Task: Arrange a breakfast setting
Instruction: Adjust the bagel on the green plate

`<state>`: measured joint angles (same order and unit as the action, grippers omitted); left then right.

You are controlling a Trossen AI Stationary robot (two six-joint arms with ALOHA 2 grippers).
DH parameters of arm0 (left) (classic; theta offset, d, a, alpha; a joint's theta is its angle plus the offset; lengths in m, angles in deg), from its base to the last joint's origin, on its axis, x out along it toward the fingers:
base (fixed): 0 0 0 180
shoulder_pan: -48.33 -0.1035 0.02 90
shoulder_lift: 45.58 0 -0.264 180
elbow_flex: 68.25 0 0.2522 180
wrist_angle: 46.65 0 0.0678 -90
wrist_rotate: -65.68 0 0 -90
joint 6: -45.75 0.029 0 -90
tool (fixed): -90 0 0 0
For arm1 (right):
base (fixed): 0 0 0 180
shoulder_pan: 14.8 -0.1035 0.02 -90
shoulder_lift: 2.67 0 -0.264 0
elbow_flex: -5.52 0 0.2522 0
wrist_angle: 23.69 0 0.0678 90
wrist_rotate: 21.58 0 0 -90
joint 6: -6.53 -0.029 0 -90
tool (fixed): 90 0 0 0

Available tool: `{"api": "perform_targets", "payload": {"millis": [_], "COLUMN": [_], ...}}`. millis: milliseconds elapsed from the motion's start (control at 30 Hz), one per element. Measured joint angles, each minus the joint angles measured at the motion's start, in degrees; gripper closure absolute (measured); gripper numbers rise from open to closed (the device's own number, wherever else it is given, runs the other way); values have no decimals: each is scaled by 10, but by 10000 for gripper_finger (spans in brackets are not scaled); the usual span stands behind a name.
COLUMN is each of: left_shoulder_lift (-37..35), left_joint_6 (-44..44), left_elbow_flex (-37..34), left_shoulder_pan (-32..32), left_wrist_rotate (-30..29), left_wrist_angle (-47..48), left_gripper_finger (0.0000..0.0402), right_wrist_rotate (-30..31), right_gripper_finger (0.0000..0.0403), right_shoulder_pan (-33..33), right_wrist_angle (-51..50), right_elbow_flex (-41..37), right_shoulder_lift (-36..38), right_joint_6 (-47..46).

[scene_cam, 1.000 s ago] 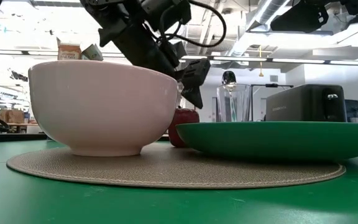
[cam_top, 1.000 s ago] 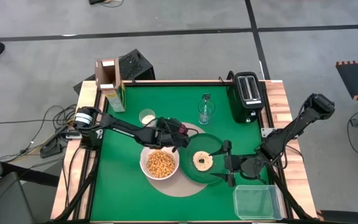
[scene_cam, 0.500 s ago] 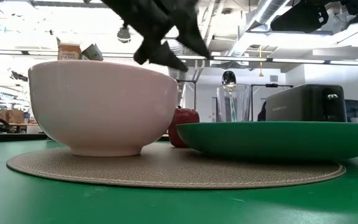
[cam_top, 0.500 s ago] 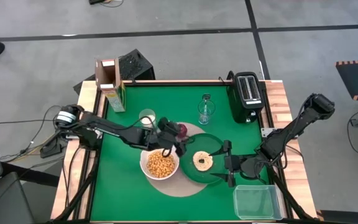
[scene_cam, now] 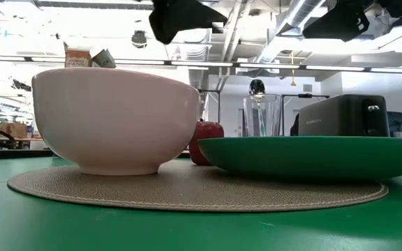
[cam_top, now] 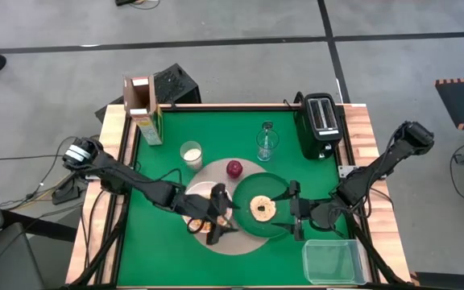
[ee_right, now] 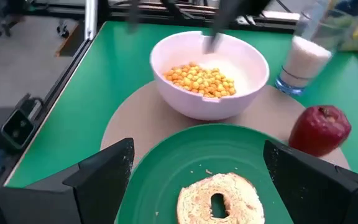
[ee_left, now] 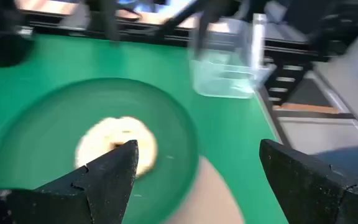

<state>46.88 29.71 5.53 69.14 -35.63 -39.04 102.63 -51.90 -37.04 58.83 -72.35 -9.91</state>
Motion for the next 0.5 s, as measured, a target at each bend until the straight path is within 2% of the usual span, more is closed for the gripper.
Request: {"api": "perform_targets", "payload": {"millis": [200,433,500], "left_shoulder_lift": [0,0,1], "left_joint_6": [-13,-10,-5], "left_elbow_flex": [-72,-137,-145], "left_shoulder_pan": [30,55,59], "left_wrist_rotate": [1,-12,-21], "left_wrist_angle": [-121,-241,-254], "left_gripper_finger": [83,83,83], "right_wrist_rotate": [-16,-154,-175], "right_gripper_finger": [17,26,30], "right_shoulder_pan": [37,113,130], "right_wrist_angle": [-57,-118,-133], "right_elbow_flex": [0,0,0], "right_shoulder_lift": [5,-1,-1], "right_joint_6": [-106,-229,-253]}}
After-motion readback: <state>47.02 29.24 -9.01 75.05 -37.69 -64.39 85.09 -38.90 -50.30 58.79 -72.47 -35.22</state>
